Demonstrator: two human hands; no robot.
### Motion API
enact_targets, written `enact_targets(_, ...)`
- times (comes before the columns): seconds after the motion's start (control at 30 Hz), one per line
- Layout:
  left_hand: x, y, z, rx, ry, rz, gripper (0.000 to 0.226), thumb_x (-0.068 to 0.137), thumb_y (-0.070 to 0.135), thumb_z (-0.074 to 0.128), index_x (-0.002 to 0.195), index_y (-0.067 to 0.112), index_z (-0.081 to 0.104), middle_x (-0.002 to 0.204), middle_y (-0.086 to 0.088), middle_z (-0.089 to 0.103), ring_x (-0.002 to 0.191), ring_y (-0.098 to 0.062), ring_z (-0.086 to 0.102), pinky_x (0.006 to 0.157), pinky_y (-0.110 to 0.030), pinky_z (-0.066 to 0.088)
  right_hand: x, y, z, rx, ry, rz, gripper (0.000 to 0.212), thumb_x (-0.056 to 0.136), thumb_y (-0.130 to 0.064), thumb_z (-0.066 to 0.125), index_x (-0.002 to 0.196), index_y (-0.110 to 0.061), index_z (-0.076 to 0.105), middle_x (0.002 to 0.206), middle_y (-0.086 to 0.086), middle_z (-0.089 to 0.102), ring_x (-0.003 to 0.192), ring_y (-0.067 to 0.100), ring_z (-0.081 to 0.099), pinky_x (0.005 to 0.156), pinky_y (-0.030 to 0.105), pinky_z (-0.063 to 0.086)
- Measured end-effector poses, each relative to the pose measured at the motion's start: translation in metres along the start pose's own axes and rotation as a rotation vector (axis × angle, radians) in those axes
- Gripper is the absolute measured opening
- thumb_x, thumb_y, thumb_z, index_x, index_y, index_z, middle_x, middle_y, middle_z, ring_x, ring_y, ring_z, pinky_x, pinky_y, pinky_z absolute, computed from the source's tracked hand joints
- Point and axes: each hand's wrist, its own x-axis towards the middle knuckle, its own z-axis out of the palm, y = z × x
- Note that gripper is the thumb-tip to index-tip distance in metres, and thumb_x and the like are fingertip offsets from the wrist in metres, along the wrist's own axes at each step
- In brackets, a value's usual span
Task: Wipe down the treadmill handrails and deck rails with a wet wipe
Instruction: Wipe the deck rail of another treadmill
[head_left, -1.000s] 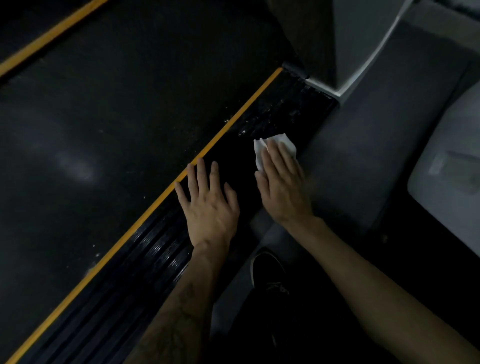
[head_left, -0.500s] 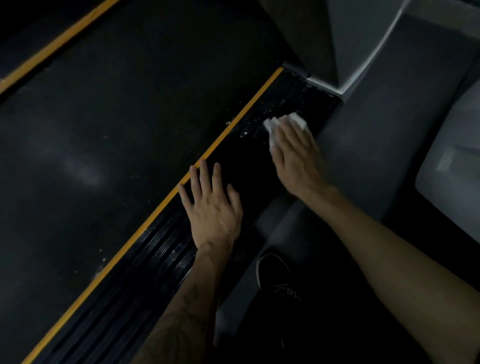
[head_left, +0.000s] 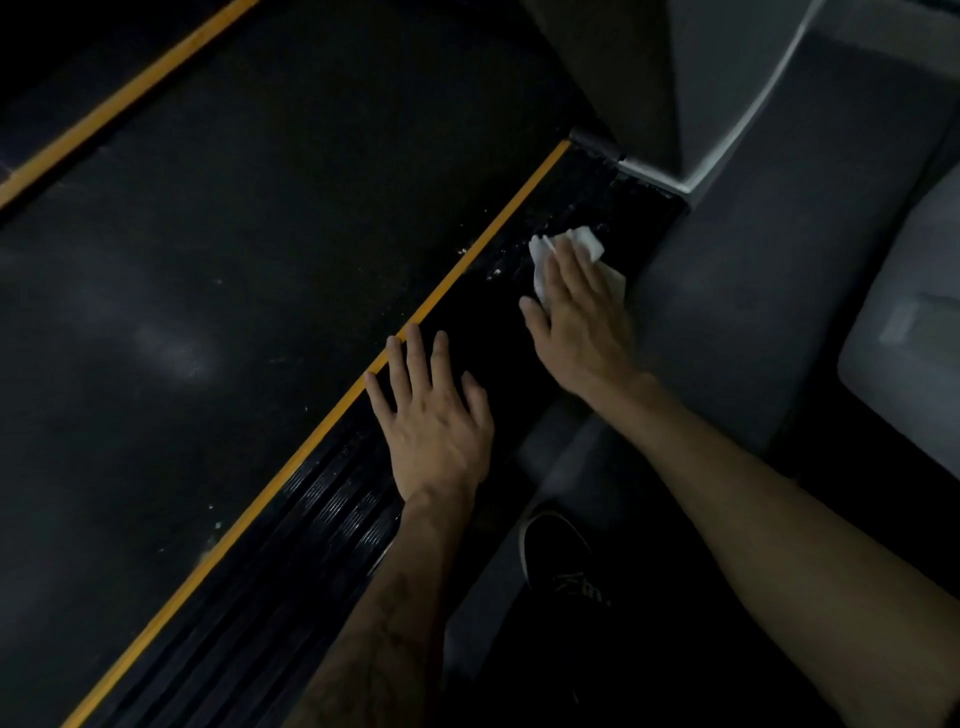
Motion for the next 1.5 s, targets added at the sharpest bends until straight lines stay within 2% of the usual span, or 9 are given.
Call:
enact_targets(0.17, -0.001, 0.000, 0.001, -0.024, 0.009, 0.000, 0.063, 0.105, 0.047, 0.015, 0.160, 0.021, 0.028, 0.173, -0.003, 0.008, 0.160, -0.021, -0.004, 0.128, -0.055, 0.000, -0.033, -0.003, 0.006, -0.024, -0.026, -0.174, 0.064, 0.108, -0.039, 0.035, 0.160, -0.002, 0.026, 0.170, 0.014, 0.017, 0.158, 0.026, 0.012, 0.128, 0.043, 0.014)
enact_targets(0.37, 0.000, -0.001, 0.001, -0.031, -0.003, -0.008, 0.058, 0.107, 0.044, 0.022, 0.160, 0.021, 0.028, 0.173, -0.003, 0.007, 0.159, -0.020, -0.005, 0.127, -0.055, 0.000, 0.008, -0.006, -0.004, 0.003, -0.055, 0.019, 0.064, 0.111, -0.038, 0.027, 0.162, -0.002, 0.015, 0.172, 0.013, 0.007, 0.159, 0.023, 0.001, 0.129, 0.040, 0.007)
enact_targets(0.57, 0.000, -0.001, 0.000, -0.025, -0.006, -0.007, 0.058, 0.107, 0.043, 0.023, 0.160, 0.020, 0.028, 0.173, -0.004, 0.008, 0.160, -0.021, -0.005, 0.128, -0.055, 0.000, -0.027, -0.012, 0.002, 0.023, -0.051, -0.162, 0.057, 0.111, -0.034, 0.031, 0.159, -0.003, 0.029, 0.170, 0.011, 0.020, 0.159, 0.023, 0.011, 0.128, 0.040, 0.013)
enact_targets(0.77, 0.001, 0.000, -0.001, -0.022, -0.020, -0.009, 0.059, 0.107, 0.044, 0.020, 0.161, 0.021, 0.026, 0.173, -0.003, 0.004, 0.159, -0.020, -0.007, 0.128, -0.054, -0.003, 0.013, -0.014, -0.005, 0.049, -0.054, 0.015, 0.060, 0.112, -0.036, 0.028, 0.161, -0.002, 0.021, 0.170, 0.012, 0.016, 0.159, 0.023, 0.009, 0.128, 0.038, 0.009)
enact_targets(0.97, 0.001, -0.001, 0.000, -0.029, -0.010, 0.000, 0.060, 0.107, 0.044, 0.021, 0.161, 0.020, 0.027, 0.173, -0.003, 0.006, 0.159, -0.020, -0.006, 0.128, -0.054, -0.002, -0.024, -0.024, 0.001, 0.058, -0.060, -0.200, 0.057, 0.110, -0.033, 0.034, 0.158, -0.003, 0.031, 0.168, 0.012, 0.025, 0.158, 0.024, 0.016, 0.128, 0.039, 0.014)
enact_targets(1.03, 0.001, -0.001, 0.001, -0.027, 0.000, -0.002, 0.060, 0.106, 0.045, 0.018, 0.160, 0.020, 0.028, 0.173, -0.004, 0.007, 0.160, -0.021, -0.005, 0.128, -0.055, 0.000, 0.005, -0.013, -0.003, 0.010, -0.053, -0.136, 0.056, 0.111, -0.032, 0.029, 0.160, -0.004, 0.027, 0.168, 0.012, 0.024, 0.157, 0.023, 0.017, 0.127, 0.039, 0.016)
enact_targets(1.17, 0.002, -0.001, 0.001, -0.020, 0.009, 0.003, 0.062, 0.104, 0.046, 0.016, 0.159, 0.020, 0.029, 0.173, -0.004, 0.009, 0.160, -0.021, -0.003, 0.128, -0.055, 0.001, 0.023, -0.014, -0.005, -0.026, -0.046, -0.021, 0.061, 0.111, -0.036, 0.028, 0.161, -0.002, 0.019, 0.171, 0.013, 0.013, 0.159, 0.023, 0.008, 0.128, 0.036, 0.007)
enact_targets(1.37, 0.000, -0.001, 0.000, -0.019, 0.006, 0.003, 0.058, 0.107, 0.043, 0.023, 0.159, 0.019, 0.030, 0.173, -0.005, 0.010, 0.160, -0.022, -0.002, 0.127, -0.056, 0.002, -0.014, -0.017, -0.001, 0.001, -0.053, -0.258, 0.058, 0.109, -0.034, 0.029, 0.158, -0.003, 0.034, 0.168, 0.012, 0.026, 0.157, 0.025, 0.019, 0.128, 0.038, 0.013)
enact_targets(1.5, 0.001, 0.000, -0.001, -0.018, 0.000, 0.005, 0.061, 0.105, 0.045, 0.017, 0.159, 0.020, 0.029, 0.173, -0.005, 0.009, 0.160, -0.022, -0.002, 0.127, -0.056, 0.002, 0.024, -0.012, -0.006, -0.030, -0.052, -0.071, 0.059, 0.112, -0.036, 0.025, 0.161, -0.005, 0.021, 0.170, 0.011, 0.017, 0.159, 0.022, 0.010, 0.128, 0.038, 0.010)
